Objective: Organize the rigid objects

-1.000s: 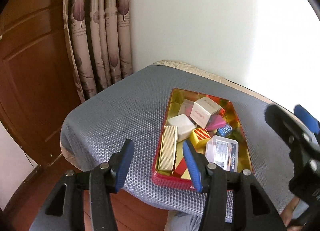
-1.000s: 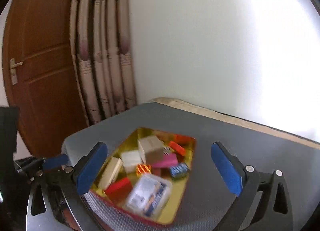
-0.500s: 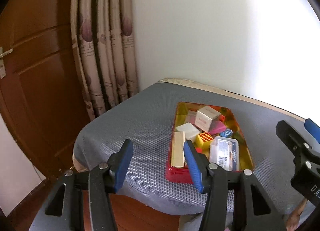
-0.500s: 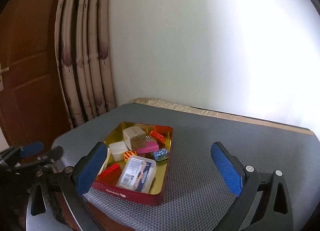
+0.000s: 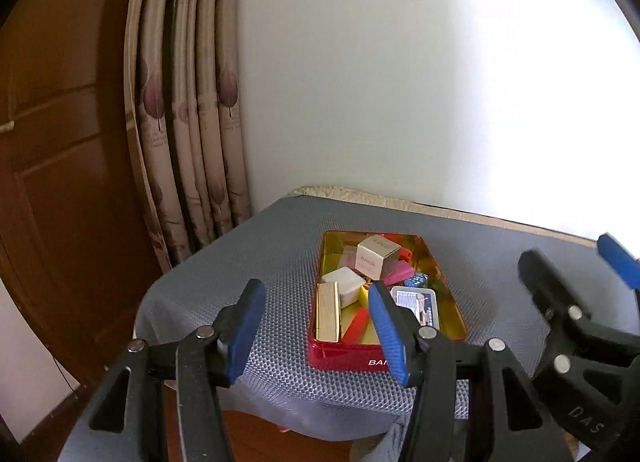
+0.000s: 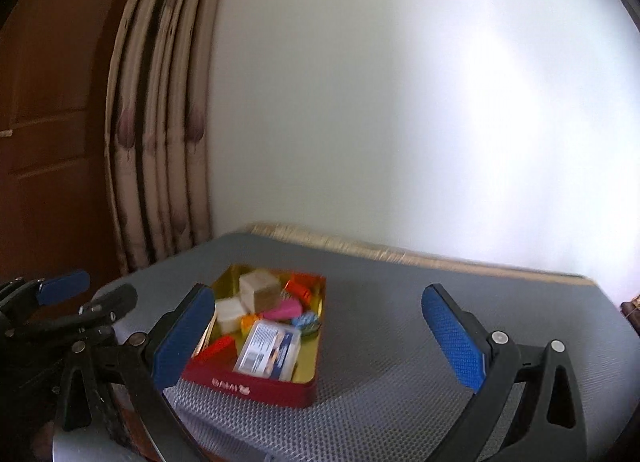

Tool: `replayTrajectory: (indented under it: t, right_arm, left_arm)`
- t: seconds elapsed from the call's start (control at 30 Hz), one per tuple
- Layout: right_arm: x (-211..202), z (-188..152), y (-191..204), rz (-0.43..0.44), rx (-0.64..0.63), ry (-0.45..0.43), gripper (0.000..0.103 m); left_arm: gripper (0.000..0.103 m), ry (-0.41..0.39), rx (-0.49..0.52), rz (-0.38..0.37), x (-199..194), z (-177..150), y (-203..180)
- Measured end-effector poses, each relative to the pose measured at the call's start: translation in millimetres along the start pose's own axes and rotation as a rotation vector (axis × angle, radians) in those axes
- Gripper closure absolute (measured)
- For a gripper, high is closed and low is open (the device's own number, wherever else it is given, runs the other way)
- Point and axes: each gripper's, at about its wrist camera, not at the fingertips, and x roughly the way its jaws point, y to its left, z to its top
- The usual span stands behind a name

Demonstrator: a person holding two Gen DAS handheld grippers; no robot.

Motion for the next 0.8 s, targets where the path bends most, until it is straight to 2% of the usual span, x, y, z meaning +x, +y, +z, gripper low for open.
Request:
replayTrajectory:
  t: [0.23,0.5,0.63,0.8]
  right_arm:
    - [-13.4,4.3,-0.4,-0.026,0.03,-0.012,0.0]
    - [-33.7,2.7,6.0,-0.027,0.044,-0.111,0.0]
    - [-35.1,4.5,3.3,-0.023,0.053,-0.112,0.0]
    - [-33.3,4.6,-0.3,-0.019,0.056,-0.104,0.0]
  left_arm:
    - [0.048,0.009,-0.04,-0.031,-3.9,-1.9,4.9]
    - [0.048,0.002,-0.034,-0.031,-8.2,-5.4,-0.7]
    - [0.048,-0.028,-0.033,-0.019,-13.7,-4.5,-2.2]
    - [0.048,-0.017,-0.013,-0.012,-11.5,-4.4,-5.6]
